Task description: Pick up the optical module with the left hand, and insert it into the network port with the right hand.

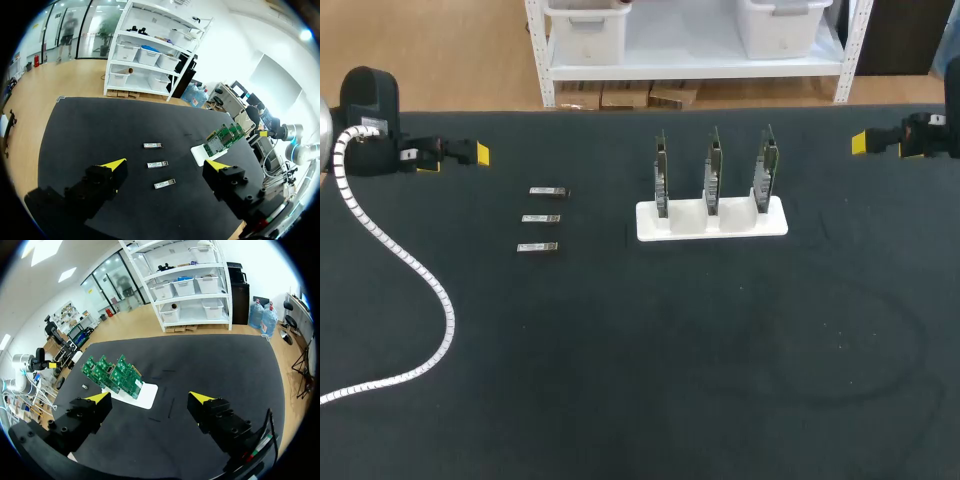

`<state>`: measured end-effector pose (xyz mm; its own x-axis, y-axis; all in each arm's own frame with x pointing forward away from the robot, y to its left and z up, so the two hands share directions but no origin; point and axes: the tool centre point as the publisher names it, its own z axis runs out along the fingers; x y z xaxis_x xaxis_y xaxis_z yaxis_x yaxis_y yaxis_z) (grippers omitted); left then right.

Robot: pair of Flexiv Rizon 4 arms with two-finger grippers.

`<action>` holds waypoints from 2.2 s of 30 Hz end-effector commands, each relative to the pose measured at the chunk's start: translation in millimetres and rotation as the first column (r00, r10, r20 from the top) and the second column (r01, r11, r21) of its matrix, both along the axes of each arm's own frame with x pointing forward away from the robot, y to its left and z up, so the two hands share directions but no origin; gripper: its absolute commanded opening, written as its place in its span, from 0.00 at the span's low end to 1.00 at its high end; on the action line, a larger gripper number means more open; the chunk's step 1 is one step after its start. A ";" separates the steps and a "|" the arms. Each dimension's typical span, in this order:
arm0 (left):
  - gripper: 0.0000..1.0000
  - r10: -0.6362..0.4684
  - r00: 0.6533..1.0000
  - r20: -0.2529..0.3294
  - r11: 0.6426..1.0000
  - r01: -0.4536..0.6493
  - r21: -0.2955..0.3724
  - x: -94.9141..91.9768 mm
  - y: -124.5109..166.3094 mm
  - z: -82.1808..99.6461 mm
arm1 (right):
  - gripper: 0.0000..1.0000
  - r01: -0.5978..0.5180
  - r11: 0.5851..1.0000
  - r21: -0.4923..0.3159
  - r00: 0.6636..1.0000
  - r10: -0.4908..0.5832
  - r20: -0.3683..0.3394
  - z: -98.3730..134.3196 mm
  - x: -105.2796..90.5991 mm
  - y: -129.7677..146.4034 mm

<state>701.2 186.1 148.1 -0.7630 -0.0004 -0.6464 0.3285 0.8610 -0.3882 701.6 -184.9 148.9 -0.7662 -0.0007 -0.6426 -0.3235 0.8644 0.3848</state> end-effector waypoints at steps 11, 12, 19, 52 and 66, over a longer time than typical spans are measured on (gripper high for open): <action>1.00 0.005 1.000 -0.005 1.000 -0.005 0.006 -0.6 -1.1 1.6 | 1.00 0.004 1.000 -0.004 1.000 -0.004 0.000 1.2 -1.7 0.2; 1.00 0.005 1.000 -0.005 1.000 -0.005 0.006 -0.6 -1.1 1.6 | 1.00 0.004 1.000 -0.004 1.000 -0.004 0.000 1.2 -1.7 0.2; 1.00 0.005 1.000 -0.005 1.000 -0.005 0.006 -0.6 -1.1 1.6 | 1.00 0.004 1.000 -0.004 1.000 -0.004 0.000 1.2 -1.7 0.2; 1.00 -0.281 0.959 -0.031 0.933 0.281 0.224 -14.6 -12.7 23.6 | 1.00 0.004 1.000 -0.004 1.000 -0.004 0.000 1.2 -1.7 0.2; 1.00 -0.542 0.779 -0.316 0.738 0.621 0.266 -28.9 -31.1 0.2 | 1.00 0.004 1.000 -0.004 1.000 -0.004 0.000 1.2 -1.7 0.2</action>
